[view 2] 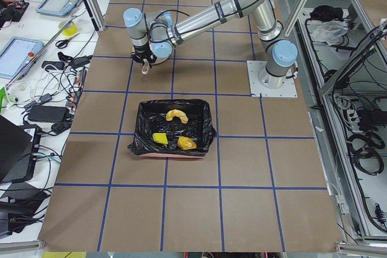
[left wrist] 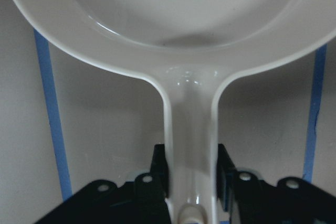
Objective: Sweep and dump trash into bin
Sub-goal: 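Set the dustpan down with the left gripper while the right gripper releases the brush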
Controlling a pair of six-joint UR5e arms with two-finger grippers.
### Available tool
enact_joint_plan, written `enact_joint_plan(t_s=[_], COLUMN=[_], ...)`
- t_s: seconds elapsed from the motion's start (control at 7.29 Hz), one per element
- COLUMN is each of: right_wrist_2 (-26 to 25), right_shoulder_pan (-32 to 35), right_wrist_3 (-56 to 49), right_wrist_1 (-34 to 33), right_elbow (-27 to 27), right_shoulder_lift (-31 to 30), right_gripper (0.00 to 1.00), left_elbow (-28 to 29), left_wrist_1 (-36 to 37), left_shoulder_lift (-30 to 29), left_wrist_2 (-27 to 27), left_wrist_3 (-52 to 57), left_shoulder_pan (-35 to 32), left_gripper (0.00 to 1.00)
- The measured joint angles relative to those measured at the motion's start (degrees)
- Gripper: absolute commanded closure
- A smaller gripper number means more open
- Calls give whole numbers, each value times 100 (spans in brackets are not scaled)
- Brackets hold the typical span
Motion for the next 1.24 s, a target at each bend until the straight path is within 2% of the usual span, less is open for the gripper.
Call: enact_joint_plan(t_s=[0.27, 0.55, 0.82, 0.96, 1.1, 1.24], right_wrist_2=[50, 376, 485, 488, 484, 481], right_shoulder_pan=[5, 7, 7, 7, 7, 7], right_wrist_3=[-10, -35, -51, -56, -59, -60], right_wrist_1=[29, 45, 53, 55, 56, 56], right_elbow=[29, 36, 50, 53, 55, 55], right_shoulder_lift=[-181, -292, -302, -301, -299, -298], right_gripper=[0, 0, 0, 0, 0, 0], left_elbow=[-30, -15, -13, -13, -18, -25], left_wrist_1=[122, 196, 215, 226, 240, 244], left_shoulder_lift=[-15, -64, -89, -93, -104, -115], left_wrist_2=[5, 3, 6, 17, 20, 9], left_wrist_3=[40, 57, 25, -19, -58, -110], left_shoulder_pan=[8, 11, 11, 11, 11, 10], left_gripper=[100, 100, 100, 50, 16, 8])
